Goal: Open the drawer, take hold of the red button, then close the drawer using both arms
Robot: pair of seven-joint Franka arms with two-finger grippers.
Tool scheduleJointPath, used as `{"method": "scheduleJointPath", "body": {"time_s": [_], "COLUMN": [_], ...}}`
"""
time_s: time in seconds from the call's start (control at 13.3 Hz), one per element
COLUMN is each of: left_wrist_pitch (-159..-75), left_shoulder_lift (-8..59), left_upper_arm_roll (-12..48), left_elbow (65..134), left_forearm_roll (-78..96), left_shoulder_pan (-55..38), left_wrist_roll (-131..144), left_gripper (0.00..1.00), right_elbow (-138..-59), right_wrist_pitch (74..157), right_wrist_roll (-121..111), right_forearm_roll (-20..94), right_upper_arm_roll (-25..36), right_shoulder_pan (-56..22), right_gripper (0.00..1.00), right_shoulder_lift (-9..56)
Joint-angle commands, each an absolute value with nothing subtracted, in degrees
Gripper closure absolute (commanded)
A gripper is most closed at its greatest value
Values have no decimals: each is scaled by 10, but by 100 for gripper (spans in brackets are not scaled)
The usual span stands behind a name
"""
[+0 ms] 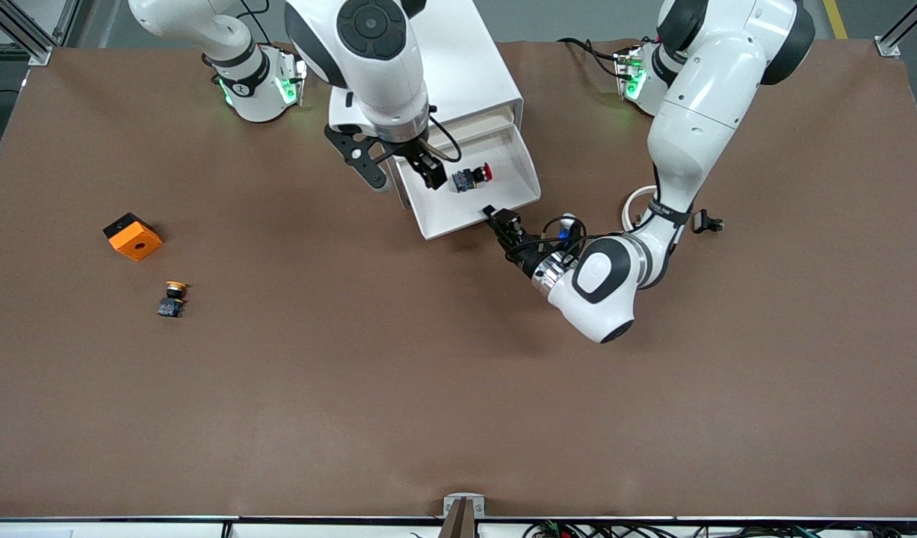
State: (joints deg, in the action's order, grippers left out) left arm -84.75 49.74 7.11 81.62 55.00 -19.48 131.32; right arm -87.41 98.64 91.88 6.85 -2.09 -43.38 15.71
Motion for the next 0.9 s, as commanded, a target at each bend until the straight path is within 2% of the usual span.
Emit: {"method": "scheduleJointPath", "body": {"time_s": [0.0, 0.45, 0.83], "left_wrist_pitch": [-844, -844, -850], "left_shoulder_lift": [499, 482, 423], "left_upper_arm_roll": [68, 55, -2], "left_elbow": [769, 692, 687], "left_forearm_roll": [516, 370, 238], "left_shoulder_pan": [-197, -178, -179], "left_wrist_roll": [1306, 1255, 1056], "left_gripper": [0, 0, 0], "right_elbow": [-855, -883, -909], "right_wrist_pitch": [1026, 1052, 1120], "right_wrist_roll": [925, 931, 988], "right_forearm_roll": [76, 78, 79], "right_upper_arm_roll": [-16, -16, -16], "right_shoulder_pan": [-472, -497, -520], "right_gripper": [0, 0, 0], "right_shoulder_lift": [188, 221, 246]}}
